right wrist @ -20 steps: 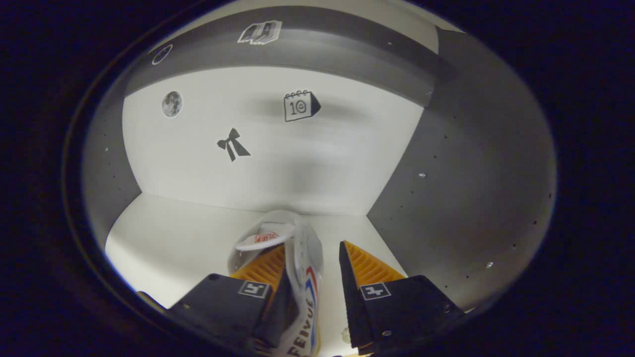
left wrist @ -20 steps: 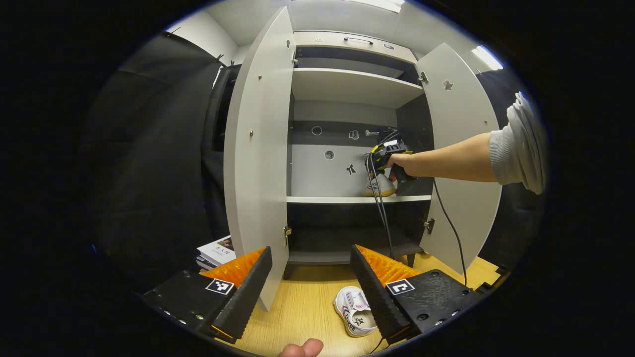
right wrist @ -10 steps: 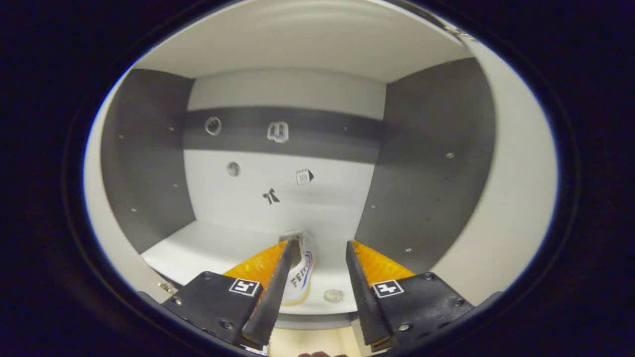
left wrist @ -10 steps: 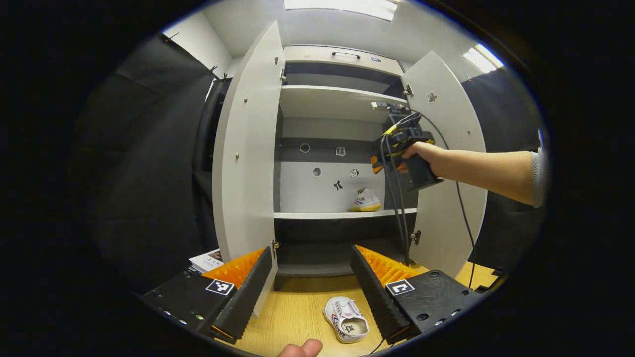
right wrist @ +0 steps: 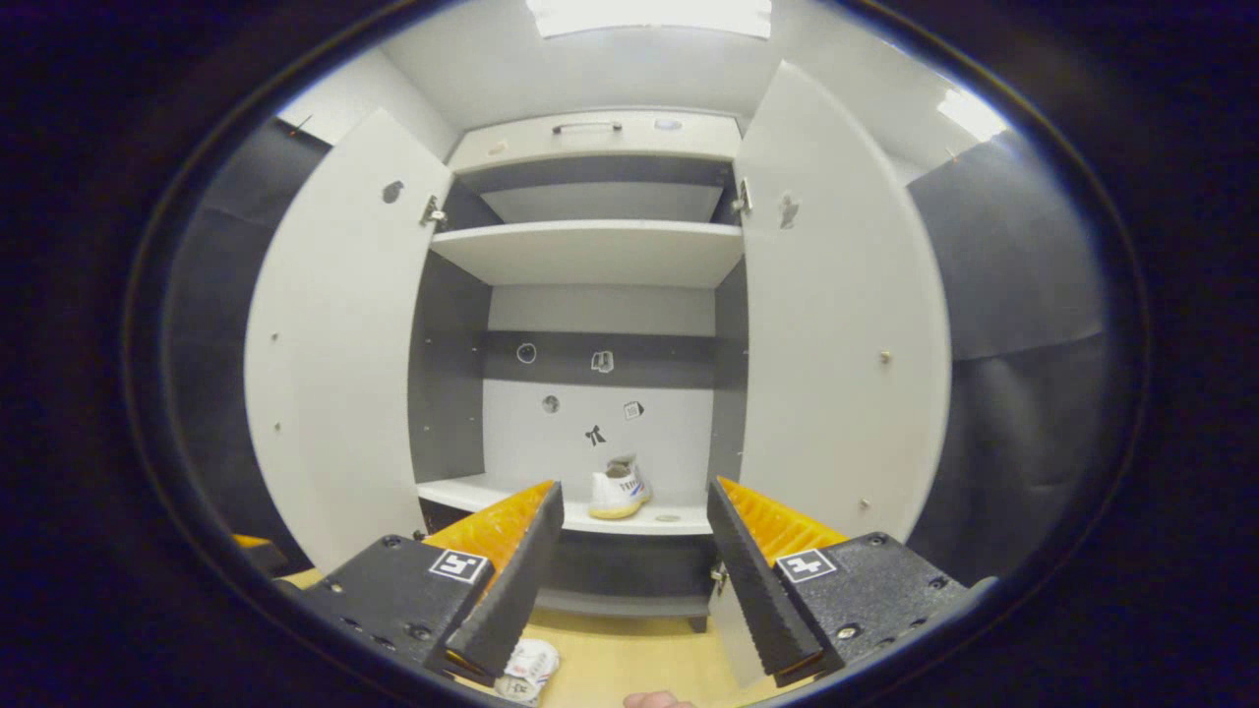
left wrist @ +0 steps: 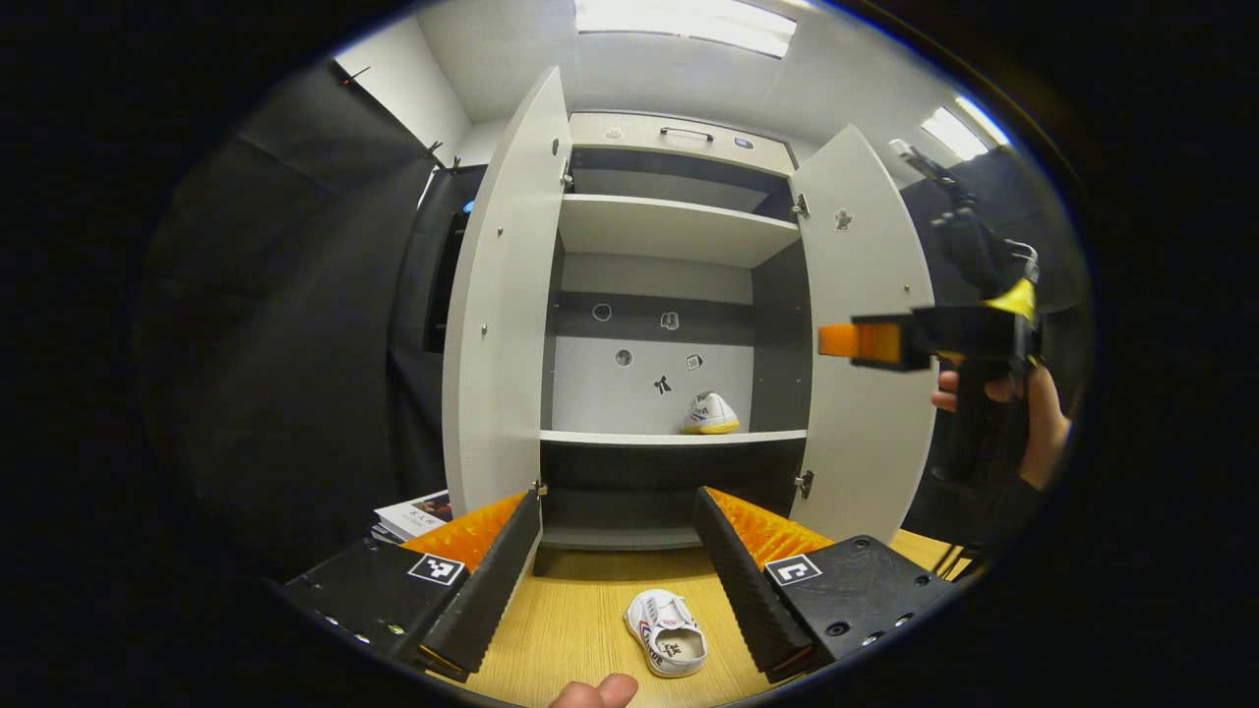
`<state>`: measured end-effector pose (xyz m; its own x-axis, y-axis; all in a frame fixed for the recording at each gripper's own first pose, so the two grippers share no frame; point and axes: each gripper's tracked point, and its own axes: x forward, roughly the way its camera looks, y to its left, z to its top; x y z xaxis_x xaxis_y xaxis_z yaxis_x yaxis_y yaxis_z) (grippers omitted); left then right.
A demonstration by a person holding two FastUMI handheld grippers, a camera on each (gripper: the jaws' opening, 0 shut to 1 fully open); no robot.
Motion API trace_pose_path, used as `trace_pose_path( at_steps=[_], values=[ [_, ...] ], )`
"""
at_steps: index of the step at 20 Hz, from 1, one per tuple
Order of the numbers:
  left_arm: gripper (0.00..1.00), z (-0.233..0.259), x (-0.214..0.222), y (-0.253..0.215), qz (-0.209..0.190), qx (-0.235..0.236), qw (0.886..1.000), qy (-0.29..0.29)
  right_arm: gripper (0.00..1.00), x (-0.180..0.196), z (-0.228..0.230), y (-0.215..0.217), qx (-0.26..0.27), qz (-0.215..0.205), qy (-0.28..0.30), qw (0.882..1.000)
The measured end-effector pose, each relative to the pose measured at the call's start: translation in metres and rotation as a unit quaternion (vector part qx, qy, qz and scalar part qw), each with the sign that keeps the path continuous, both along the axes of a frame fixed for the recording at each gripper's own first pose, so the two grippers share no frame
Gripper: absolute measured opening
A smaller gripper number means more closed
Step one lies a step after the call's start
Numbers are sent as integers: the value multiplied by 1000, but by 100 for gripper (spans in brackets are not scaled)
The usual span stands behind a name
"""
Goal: Grab one shoe with the right hand and put it into the shoe cabinet, grab the other shoe with the left hand and put it into the shoe cabinet; then close the right door with the right hand and the left door with the left hand.
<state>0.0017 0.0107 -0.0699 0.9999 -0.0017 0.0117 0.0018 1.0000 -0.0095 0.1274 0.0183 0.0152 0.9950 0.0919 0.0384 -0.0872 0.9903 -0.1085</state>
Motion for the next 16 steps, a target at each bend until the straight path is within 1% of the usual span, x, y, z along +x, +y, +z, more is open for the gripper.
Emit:
trace_pose_path(
  at_steps=[1, 2, 3, 4, 7, 8, 10, 12, 14, 16],
  values=[
    [95, -1, -2, -4, -1, 2, 1000, 0, 94, -22, -8, 1, -12, 9, -7, 1000],
    [95, -3, -4, -9, -4, 1, 1000, 1, 96, -41, -15, 7, -17, 25, -13, 999],
    [95, -6, -7, -14, -7, -1, 1000, 4, 100, -58, -20, 11, -15, 37, -17, 999],
    [95, -11, -9, -20, -10, -5, 1000, 7, 100, -71, -24, 9, -17, 41, -22, 999],
    [95, -44, -8, -40, -26, -19, 999, 40, 100, -99, -38, -7, -14, 31, -26, 999],
    [95, -60, -6, -45, -30, -17, 998, 56, 100, -106, -44, -11, -12, 29, -17, 999],
    [95, -98, 2, -44, -22, -1, 995, 95, 100, -115, -56, -20, -5, 33, 3, 999],
    [95, -138, 11, -41, -15, 10, 990, 138, 100, -117, -60, -35, -7, 21, 7, 1000],
    [95, -181, 20, -39, -15, 2, 981, 191, 100, -119, -63, -45, -9, 11, 7, 1000],
    [96, -213, 23, -30, -8, -13, 971, 238, 100, -119, -68, -50, -7, 11, 12, 1000]
  ],
)
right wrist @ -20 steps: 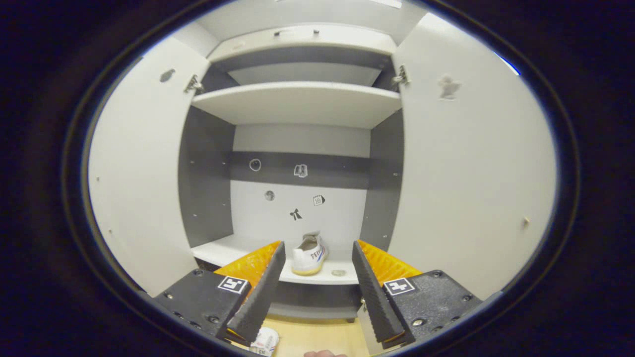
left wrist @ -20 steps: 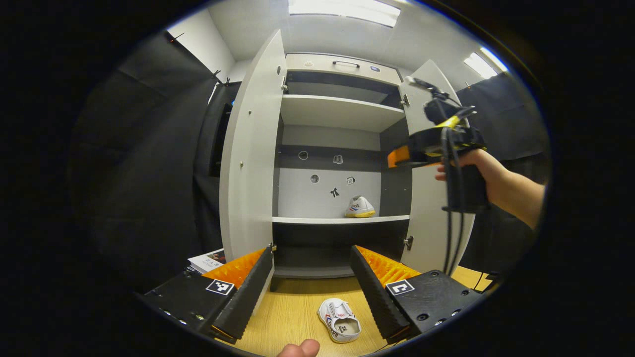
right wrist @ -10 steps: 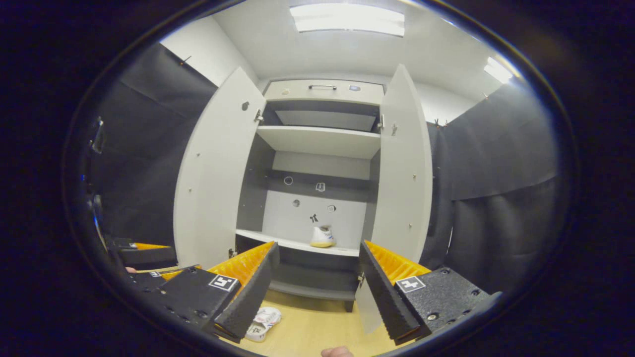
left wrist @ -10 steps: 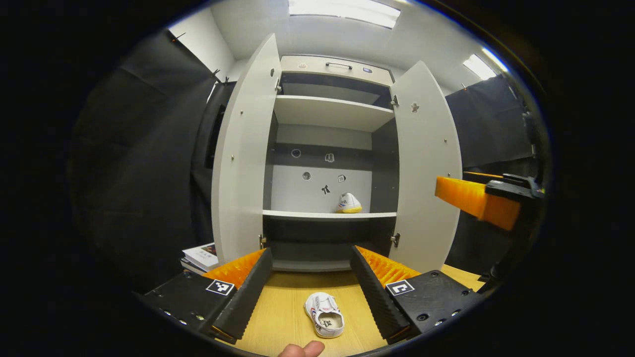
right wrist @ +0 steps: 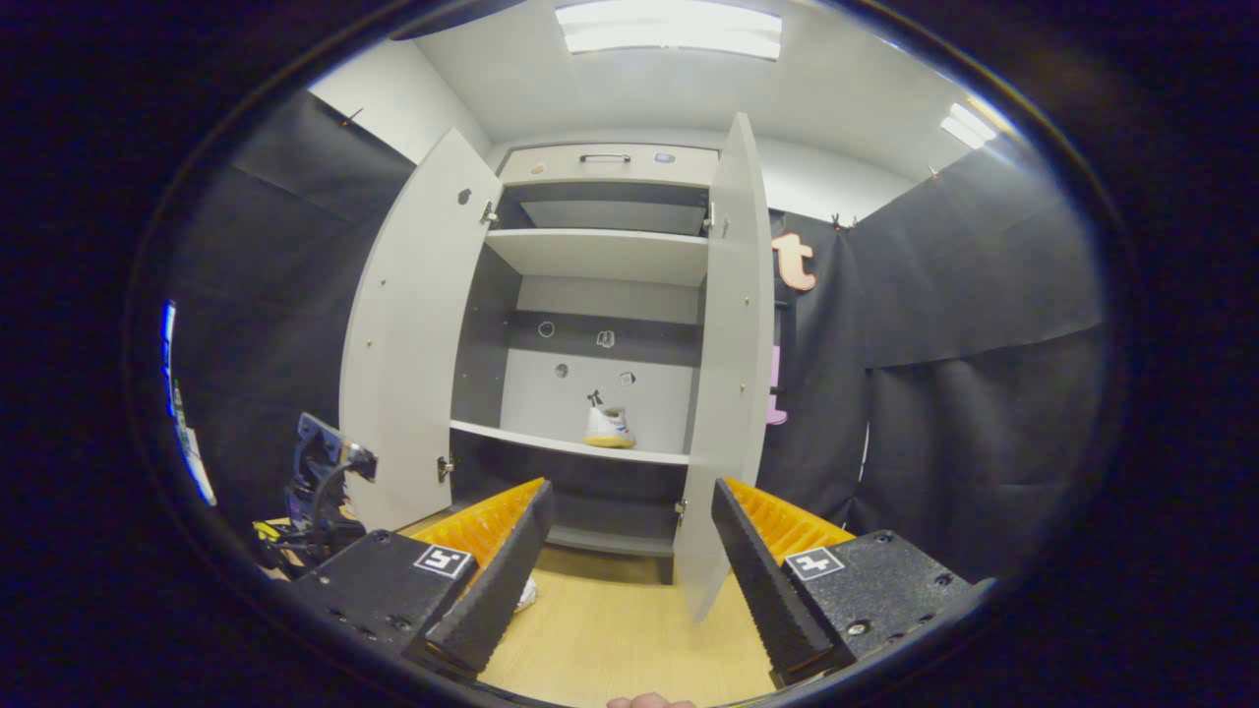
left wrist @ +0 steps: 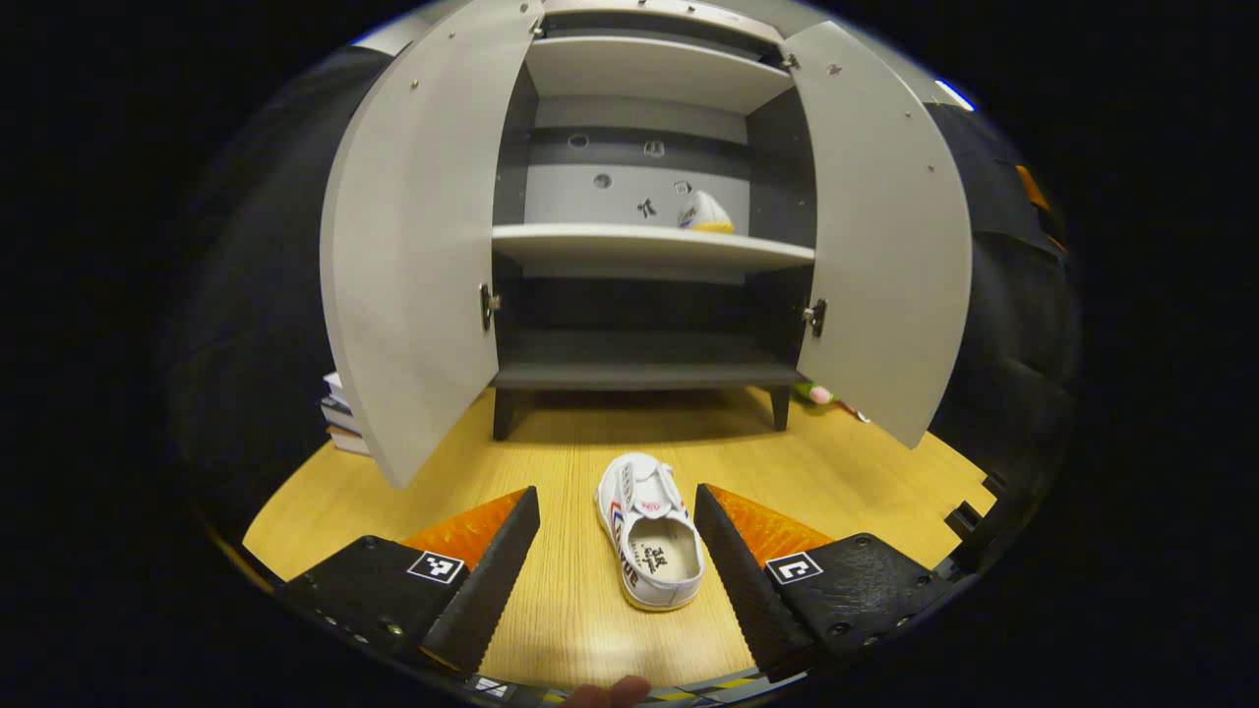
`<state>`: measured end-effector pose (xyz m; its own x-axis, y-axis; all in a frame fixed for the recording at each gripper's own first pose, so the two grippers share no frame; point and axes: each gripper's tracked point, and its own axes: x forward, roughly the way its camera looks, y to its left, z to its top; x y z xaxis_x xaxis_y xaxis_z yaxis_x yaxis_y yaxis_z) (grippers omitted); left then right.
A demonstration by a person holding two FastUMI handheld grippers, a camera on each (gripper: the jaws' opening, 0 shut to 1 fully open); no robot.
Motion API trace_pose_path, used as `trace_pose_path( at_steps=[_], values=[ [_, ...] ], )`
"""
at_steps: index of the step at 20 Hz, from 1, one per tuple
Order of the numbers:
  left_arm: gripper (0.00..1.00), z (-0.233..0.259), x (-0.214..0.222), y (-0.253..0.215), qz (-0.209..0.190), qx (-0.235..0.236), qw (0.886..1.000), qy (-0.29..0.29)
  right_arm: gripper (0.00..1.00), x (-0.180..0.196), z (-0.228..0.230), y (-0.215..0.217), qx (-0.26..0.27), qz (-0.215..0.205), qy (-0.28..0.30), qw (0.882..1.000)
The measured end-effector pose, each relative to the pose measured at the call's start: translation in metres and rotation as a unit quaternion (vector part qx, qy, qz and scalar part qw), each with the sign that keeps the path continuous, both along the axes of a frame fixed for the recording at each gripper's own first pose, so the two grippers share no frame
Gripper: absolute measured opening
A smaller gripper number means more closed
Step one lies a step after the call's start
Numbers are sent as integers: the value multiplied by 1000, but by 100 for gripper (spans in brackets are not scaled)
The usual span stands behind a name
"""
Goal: Grab one shoe with the right hand and put it into the shoe cabinet, grab the other shoe with the left hand and put it into the shoe cabinet; then close the right door with the right hand and the left door with the left hand.
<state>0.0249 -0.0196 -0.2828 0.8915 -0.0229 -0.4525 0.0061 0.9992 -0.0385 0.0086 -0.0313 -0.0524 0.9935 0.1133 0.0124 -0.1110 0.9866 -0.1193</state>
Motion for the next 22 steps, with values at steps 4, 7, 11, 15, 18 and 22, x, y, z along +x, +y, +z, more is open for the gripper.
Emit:
trace_pose_path(
  at_steps=[4, 7, 11, 15, 18, 22],
  values=[
    [96, -48, 13, 18, 13, 19, 997, 69, 100, 7, -15, -6, -7, -2, 18, 1000],
    [96, -73, 22, 11, 2, 12, 994, 109, 100, 17, -27, -5, -5, 1, 33, 999],
    [96, -96, 35, 2, -10, 0, 989, 146, 100, 30, -44, -4, -13, 1, 57, 998],
    [95, -114, 43, 6, -4, -4, 984, 176, 100, 43, -52, -3, -14, 0, 67, 998],
    [96, -120, 55, 12, 4, -3, 984, 179, 100, 49, -58, -4, -17, -2, 71, 997],
    [96, -123, 80, 17, 9, 1, 988, 157, 100, 48, -61, 0, -16, -5, 83, 996]
  ],
)
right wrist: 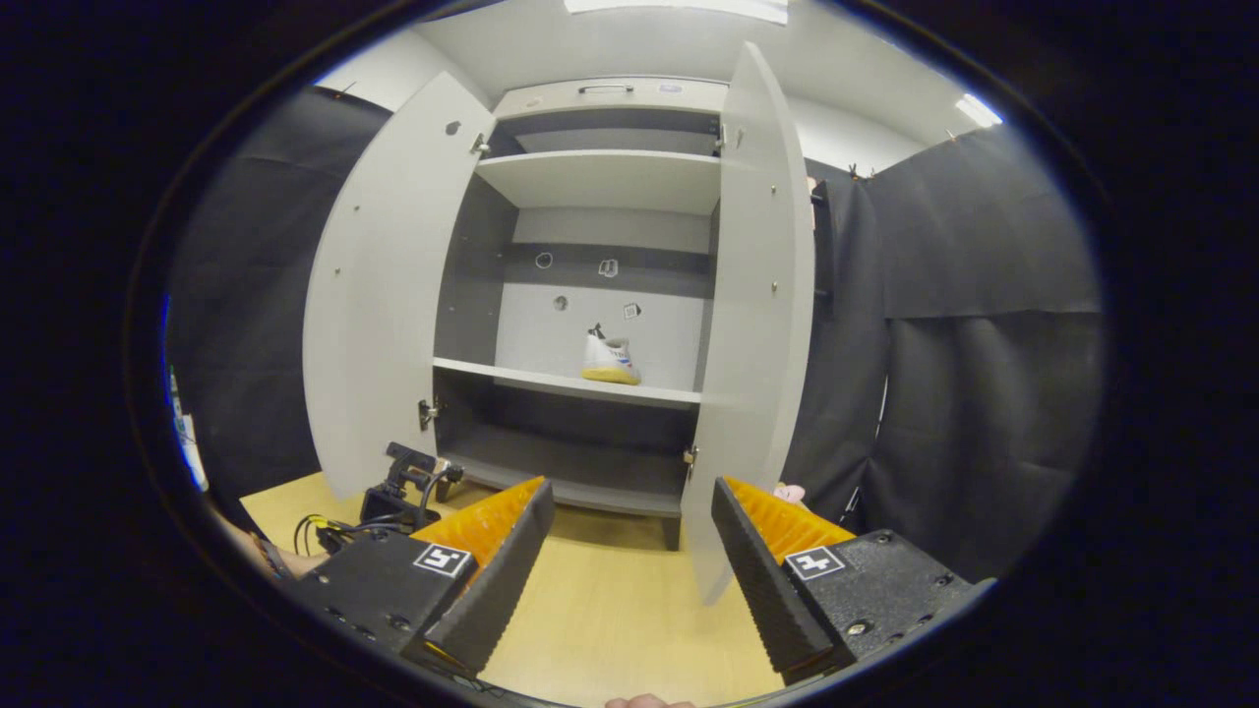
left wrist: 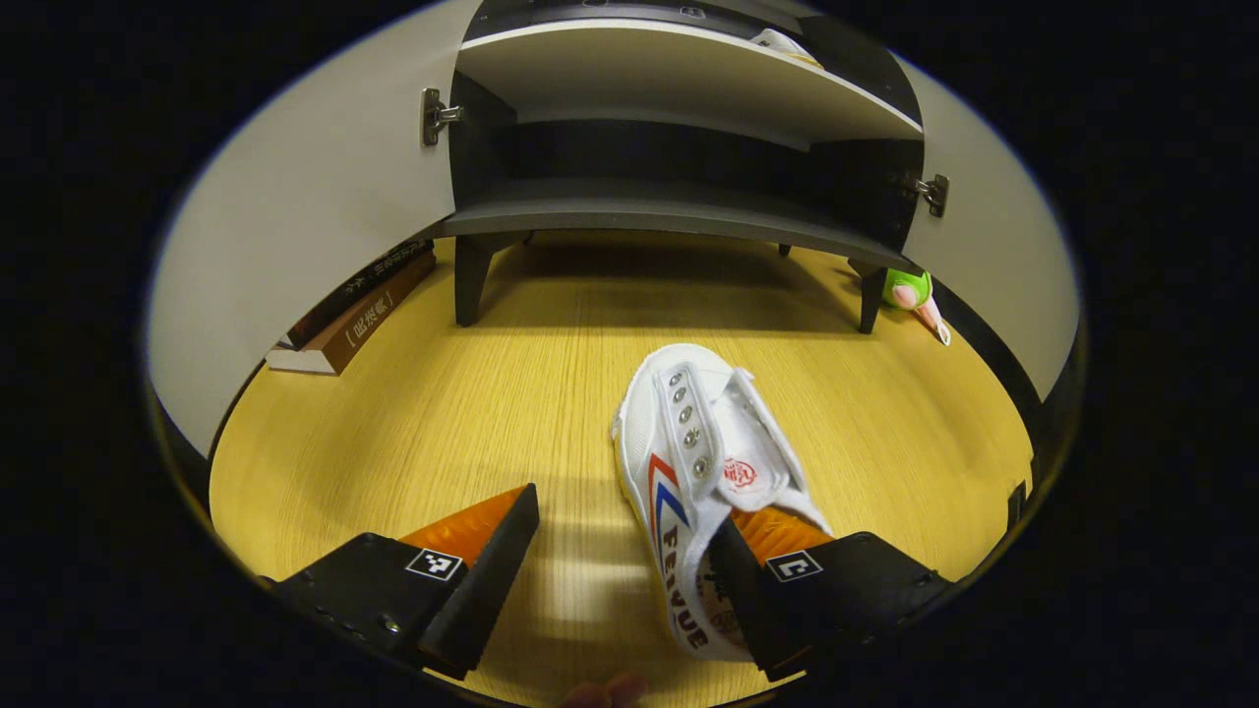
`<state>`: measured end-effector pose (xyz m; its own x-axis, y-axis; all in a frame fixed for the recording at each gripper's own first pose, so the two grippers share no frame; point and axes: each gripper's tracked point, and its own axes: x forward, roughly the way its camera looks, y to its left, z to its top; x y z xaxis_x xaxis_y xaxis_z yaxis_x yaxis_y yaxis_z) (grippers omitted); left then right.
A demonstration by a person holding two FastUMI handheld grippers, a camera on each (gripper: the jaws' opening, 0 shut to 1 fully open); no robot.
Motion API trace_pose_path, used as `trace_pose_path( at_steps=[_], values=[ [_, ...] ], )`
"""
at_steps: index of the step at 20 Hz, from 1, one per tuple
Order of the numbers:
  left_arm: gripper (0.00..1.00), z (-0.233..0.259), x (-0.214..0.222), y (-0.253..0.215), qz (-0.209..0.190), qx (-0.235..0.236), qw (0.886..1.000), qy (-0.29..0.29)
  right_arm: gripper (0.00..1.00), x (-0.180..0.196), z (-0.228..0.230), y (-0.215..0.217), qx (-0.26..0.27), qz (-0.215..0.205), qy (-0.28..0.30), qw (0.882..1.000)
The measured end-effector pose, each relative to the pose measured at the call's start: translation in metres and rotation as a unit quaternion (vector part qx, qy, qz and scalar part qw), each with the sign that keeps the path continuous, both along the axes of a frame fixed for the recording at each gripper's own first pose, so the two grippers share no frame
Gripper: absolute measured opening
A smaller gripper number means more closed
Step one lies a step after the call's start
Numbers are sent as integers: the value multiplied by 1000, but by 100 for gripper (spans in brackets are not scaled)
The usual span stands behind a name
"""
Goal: Grab one shoe with the right hand and put it into the shoe cabinet, grab the other shoe with the left hand and put it into the shoe cabinet; then close the right door with the right hand and the left door with the left hand.
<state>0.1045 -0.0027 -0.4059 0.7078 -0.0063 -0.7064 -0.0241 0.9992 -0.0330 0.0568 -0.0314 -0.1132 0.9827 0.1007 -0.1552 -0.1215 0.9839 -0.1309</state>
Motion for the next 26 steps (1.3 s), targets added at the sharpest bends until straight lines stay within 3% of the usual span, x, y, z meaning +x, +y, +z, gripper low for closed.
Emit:
trace_pose_path(
  at_steps=[4, 7, 10, 11, 13, 14, 15, 16, 19, 20, 21, 23, 24, 25, 26],
  values=[
    [96, -6, 21, 2, -6, 12, 1000, -20, 100, 5, -8, 1, -7, -5, 11, 1000],
    [91, -7, 32, -4, -13, -6, 999, -35, 100, 10, -11, 3, -11, -8, 18, 1000],
    [65, -4, 37, -13, -17, -12, 998, -59, 100, 12, -14, 7, -16, -5, 23, 1000],
    [48, -7, 37, -17, -20, -13, 998, -58, 100, 13, -14, 9, -18, -5, 24, 1000],
    [45, -6, 38, -12, -12, 2, 998, -66, 100, 12, -14, 13, -20, -2, 24, 1000],
    [24, -7, 38, -8, -4, 5, 998, -69, 100, 12, -15, 14, -21, -1, 24, 999],
    [26, -8, 39, -6, 1, -4, 997, -72, 100, 12, -15, 16, -22, 0, 24, 999],
    [16, -8, 38, -6, 4, -16, 997, -74, 100, 11, -17, 17, -23, 1, 26, 999],
    [17, -10, 39, -2, 21, -33, 997, -65, 100, 11, -19, 22, -21, 6, 29, 999],
    [6, -10, 41, -1, 17, -26, 997, -69, 100, 11, -19, 24, -19, 7, 30, 999],
    [13, -8, 38, -1, 10, -15, 997, -70, 100, 11, -18, 26, -18, 8, 29, 999],
    [12, -6, 37, -3, 0, -5, 997, -74, 100, 10, -19, 27, -18, 9, 30, 999],
    [2, -4, 34, -3, 1, -5, 997, -73, 100, 9, -20, 26, -20, 8, 31, 999],
    [7, 2, 31, -1, 5, 0, 997, -79, 100, 8, -18, 25, -21, 7, 28, 999],
    [2, 12, 27, 1, 7, 8, 996, -91, 100, 6, -17, 24, -21, 6, 26, 999]
  ],
)
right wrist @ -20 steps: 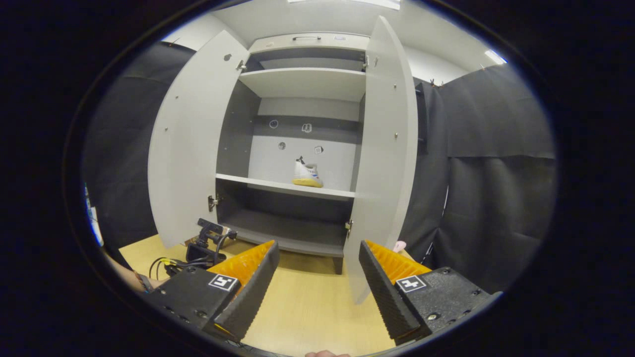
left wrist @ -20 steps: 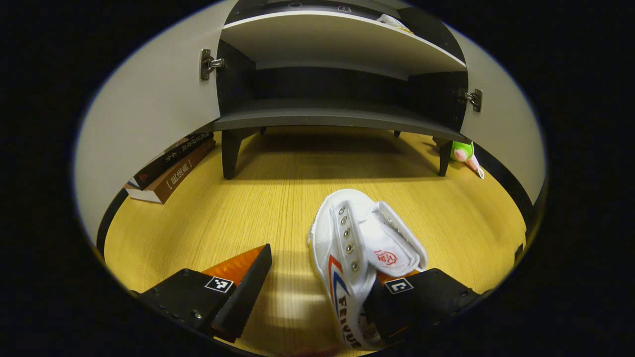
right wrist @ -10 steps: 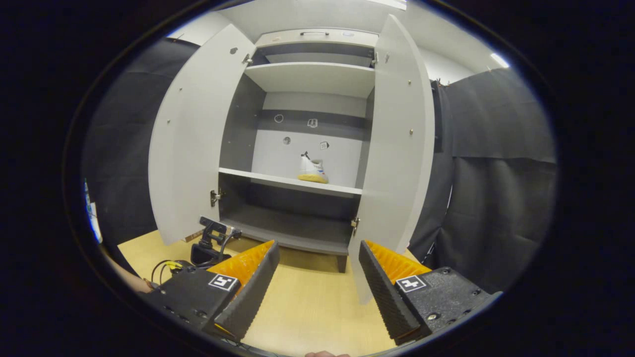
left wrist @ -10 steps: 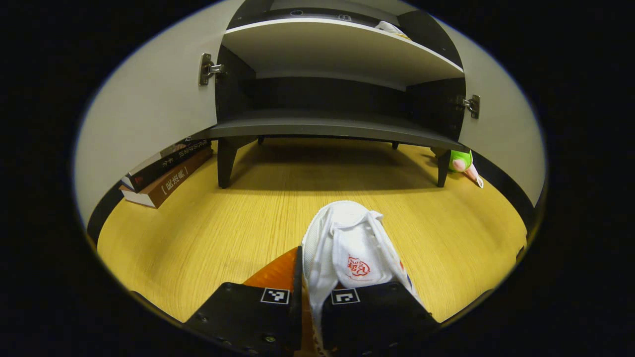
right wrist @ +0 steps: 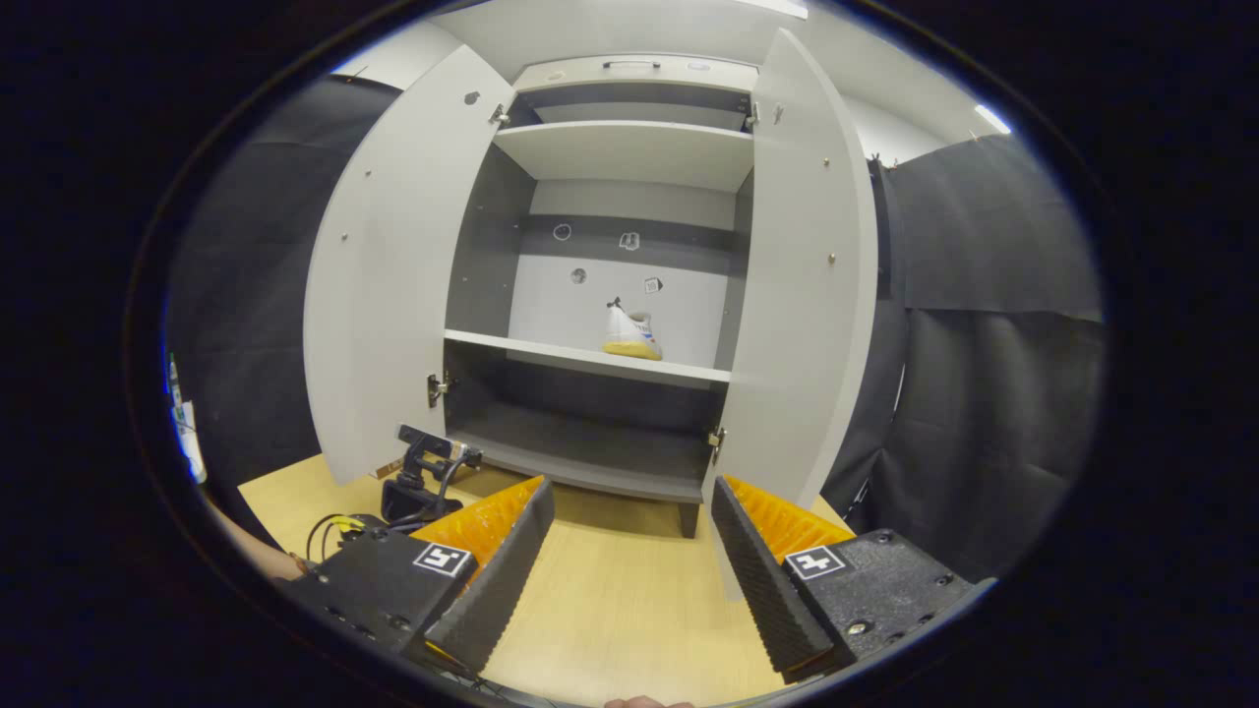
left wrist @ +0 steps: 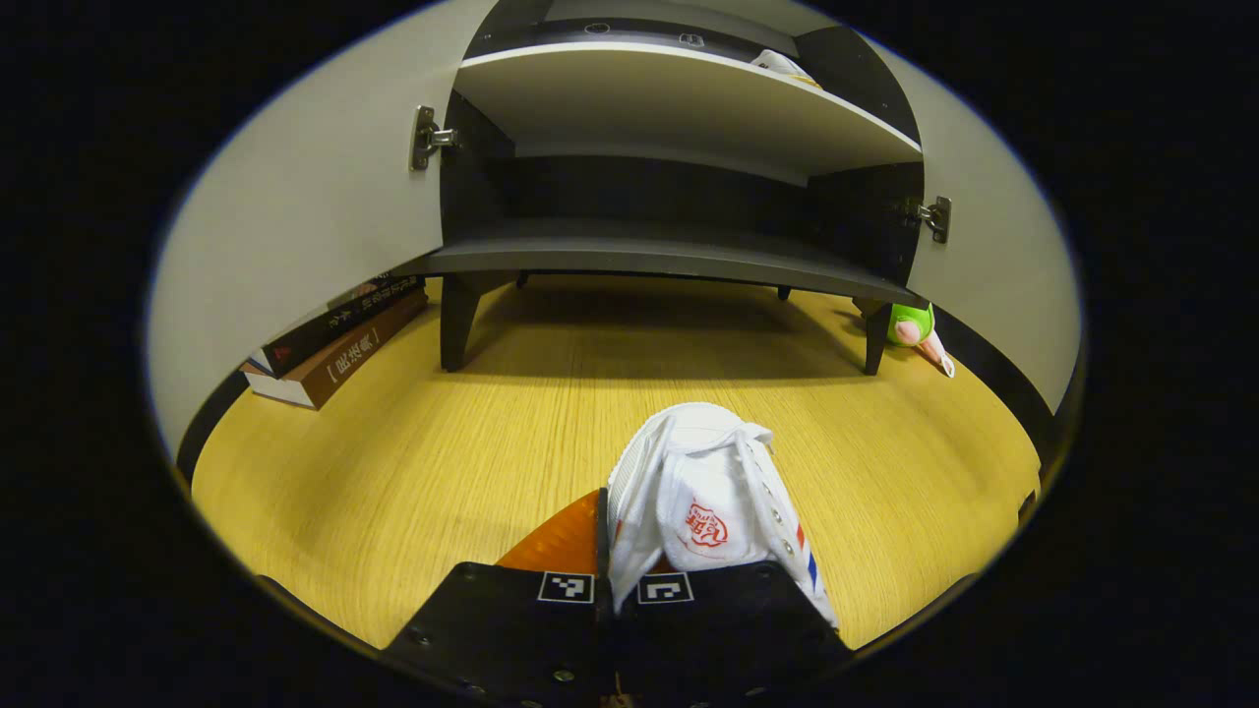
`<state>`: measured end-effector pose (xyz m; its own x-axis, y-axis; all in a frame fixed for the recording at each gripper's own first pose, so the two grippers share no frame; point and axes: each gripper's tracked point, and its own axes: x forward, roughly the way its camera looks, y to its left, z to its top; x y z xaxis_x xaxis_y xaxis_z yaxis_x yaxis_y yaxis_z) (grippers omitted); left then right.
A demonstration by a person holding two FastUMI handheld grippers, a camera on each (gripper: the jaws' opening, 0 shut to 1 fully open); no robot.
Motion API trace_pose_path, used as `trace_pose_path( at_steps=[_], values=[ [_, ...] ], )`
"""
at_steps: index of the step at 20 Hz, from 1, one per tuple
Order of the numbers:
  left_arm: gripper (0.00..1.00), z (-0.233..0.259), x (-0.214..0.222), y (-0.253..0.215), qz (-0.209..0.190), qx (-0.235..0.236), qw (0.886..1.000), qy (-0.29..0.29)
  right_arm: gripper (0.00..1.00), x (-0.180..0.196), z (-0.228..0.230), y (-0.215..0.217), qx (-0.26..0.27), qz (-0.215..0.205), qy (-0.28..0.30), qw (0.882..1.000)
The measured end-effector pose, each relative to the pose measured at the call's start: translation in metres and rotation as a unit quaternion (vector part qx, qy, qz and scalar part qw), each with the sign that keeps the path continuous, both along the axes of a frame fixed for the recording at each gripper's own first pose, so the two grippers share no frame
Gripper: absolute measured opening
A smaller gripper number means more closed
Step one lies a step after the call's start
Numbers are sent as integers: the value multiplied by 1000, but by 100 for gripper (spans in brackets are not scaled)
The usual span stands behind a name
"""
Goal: Grab one shoe with the right hand and put it into the shoe cabinet, grab the other shoe with the left hand and put it into the shoe cabinet; then close the right door with the right hand and the left door with the left hand.
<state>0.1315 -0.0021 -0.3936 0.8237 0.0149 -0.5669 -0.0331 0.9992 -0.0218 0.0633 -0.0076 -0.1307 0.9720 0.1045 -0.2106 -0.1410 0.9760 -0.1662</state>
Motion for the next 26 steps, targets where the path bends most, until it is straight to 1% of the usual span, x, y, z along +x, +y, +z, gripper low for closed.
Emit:
trace_pose_path(
  at_steps=[2, 4, 7, 8, 9, 10, 12, 13, 14, 15, 16, 18, 20, 21, 24, 25, 26],
  values=[
    [2, 26, -9, 3, 7, 2, 1000, -13, 100, 1, 0, -3, -1, -3, -2, 1000],
    [2, 56, -15, 3, 13, -15, 1000, -19, 100, 1, 2, 0, 5, 0, -5, 1000],
    [2, 114, -24, -2, 6, -18, 999, -37, 100, 1, 7, 7, 18, 8, -13, 1000],
    [12, 138, -24, -5, 1, -18, 999, -46, 100, 0, 8, 10, 20, 13, -17, 1000],
    [0, 164, -21, -10, -6, -18, 998, -55, 100, 0, 10, 13, 21, 17, -21, 999],
    [2, 193, -17, -17, -13, -20, 998, -66, 100, -1, 11, 15, 23, 20, -23, 999],
    [2, 251, -1, -27, -24, -26, 995, -89, 100, -4, 15, 17, 31, 25, -29, 999],
    [12, 281, 11, -29, -26, -24, 994, -106, 100, -5, 18, 17, 36, 26, -33, 998],
    [12, 309, 25, -30, -23, -18, 992, -121, 100, -7, 20, 17, 39, 26, -37, 998],
    [1, 336, 38, -32, -20, -9, 990, -139, 100, -7, 23, 15, 40, 25, -41, 998],
    [1, 357, 54, -30, -15, -5, 989, -145, 100, -8, 25, 13, 40, 24, -44, 998],
    [1, 382, 100, -27, 0, -9, 990, -141, 100, -12, 30, 9, 45, 22, -50, 998],
    [1, 388, 153, -18, 16, -11, 992, -126, 100, -16, 30, 4, 48, 15, -56, 997],
    [1, 385, 180, -11, 31, -6, 993, -110, 100, -16, 30, 2, 50, 11, -57, 997],
    [2, 354, 234, -12, 63, 13, 995, -75, 100, -16, 24, -4, 49, 2, -53, 997],
    [1, 346, 247, -13, 73, 8, 996, -57, 100, -15, 22, -6, 47, -3, -50, 998],
    [1, 328, 264, -9, 80, -1, 996, -36, 100, -16, 20, -7, 46, -6, -48, 998]
  ],
)
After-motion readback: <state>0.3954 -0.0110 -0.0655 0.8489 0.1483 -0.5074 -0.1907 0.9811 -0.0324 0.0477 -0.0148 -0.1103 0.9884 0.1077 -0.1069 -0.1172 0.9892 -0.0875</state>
